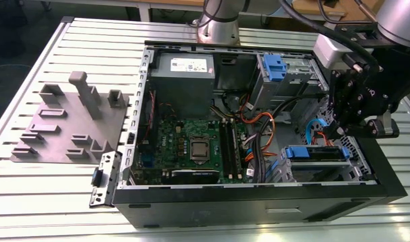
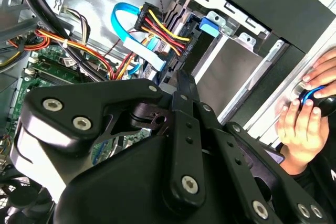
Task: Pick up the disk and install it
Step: 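Insert the second disk wire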
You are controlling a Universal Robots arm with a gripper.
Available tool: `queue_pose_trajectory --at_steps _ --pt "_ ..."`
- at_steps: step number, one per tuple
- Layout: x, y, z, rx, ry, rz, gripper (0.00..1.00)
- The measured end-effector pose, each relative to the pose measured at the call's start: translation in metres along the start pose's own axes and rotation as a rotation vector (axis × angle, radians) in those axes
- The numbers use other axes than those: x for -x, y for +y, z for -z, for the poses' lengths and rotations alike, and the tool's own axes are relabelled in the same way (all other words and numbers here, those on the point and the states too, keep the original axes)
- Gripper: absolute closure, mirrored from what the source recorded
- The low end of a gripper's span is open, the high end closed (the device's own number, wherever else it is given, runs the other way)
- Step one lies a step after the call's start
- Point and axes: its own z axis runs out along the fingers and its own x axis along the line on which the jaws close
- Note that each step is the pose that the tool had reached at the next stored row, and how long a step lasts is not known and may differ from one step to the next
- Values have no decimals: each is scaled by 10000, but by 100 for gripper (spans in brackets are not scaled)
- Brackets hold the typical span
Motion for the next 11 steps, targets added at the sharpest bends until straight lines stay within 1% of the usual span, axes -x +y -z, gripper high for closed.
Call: queue_pose_trajectory --at_steps 11 --pt "9 0 7 0 -1 0 89"
